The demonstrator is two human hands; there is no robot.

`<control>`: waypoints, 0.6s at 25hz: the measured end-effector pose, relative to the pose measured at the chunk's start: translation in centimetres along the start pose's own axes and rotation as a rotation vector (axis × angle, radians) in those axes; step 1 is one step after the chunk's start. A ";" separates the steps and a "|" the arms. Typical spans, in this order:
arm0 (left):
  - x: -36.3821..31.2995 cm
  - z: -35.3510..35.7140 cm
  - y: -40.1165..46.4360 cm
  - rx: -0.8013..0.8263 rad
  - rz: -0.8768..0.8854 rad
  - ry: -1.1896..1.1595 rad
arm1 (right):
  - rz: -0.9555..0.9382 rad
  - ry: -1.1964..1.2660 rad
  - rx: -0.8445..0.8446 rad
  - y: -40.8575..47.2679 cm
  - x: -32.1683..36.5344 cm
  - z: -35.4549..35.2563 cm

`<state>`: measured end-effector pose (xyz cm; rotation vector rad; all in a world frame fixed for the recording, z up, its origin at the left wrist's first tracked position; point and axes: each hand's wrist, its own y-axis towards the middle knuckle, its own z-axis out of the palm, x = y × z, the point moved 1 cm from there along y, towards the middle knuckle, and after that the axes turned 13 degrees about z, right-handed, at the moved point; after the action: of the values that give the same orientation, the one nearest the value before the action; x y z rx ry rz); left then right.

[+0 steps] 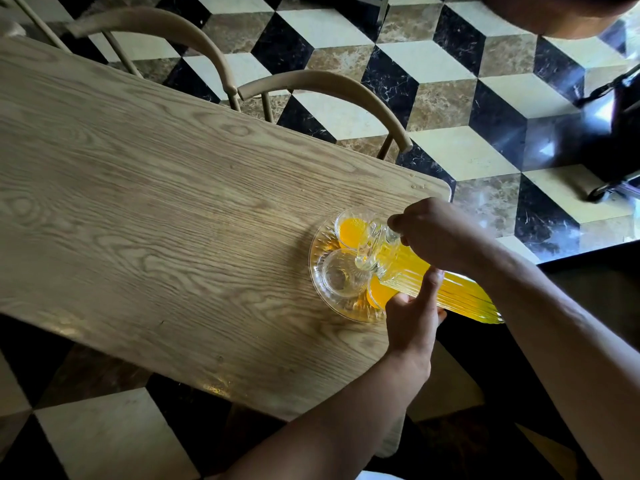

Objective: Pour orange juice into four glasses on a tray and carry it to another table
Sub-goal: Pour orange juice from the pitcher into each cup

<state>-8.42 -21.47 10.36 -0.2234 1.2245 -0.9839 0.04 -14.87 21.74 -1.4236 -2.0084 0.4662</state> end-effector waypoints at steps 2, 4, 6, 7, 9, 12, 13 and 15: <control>0.6 -0.4 -0.2 0.014 -0.027 -0.021 | 0.023 -0.021 0.031 -0.2 -0.1 0.5; 1.0 -0.6 -0.5 0.024 -0.070 -0.042 | 0.014 -0.071 0.034 -0.1 -0.3 1.0; 1.2 -0.8 -0.7 0.020 -0.096 -0.057 | 0.009 -0.095 0.038 -0.2 -0.4 1.2; 1.3 -0.9 -0.9 0.015 -0.105 -0.065 | 0.007 -0.112 0.031 -0.3 -0.5 1.4; 1.4 -1.0 -1.1 0.008 -0.117 -0.072 | 0.008 -0.137 0.024 -0.4 -0.6 1.8; 1.4 -1.0 -1.5 0.001 -0.137 -0.074 | 0.017 -0.176 0.018 -0.2 -0.8 2.2; 1.4 -1.0 -1.6 0.000 -0.141 -0.080 | 0.013 -0.189 0.009 0.0 -0.9 2.4; 1.3 -1.0 -1.7 -0.005 -0.147 -0.091 | 0.012 -0.194 -0.010 0.3 -0.9 2.6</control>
<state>-10.19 -23.04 10.20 -0.3628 1.1400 -1.0858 -1.28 -15.38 19.36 -1.4450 -2.1572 0.6209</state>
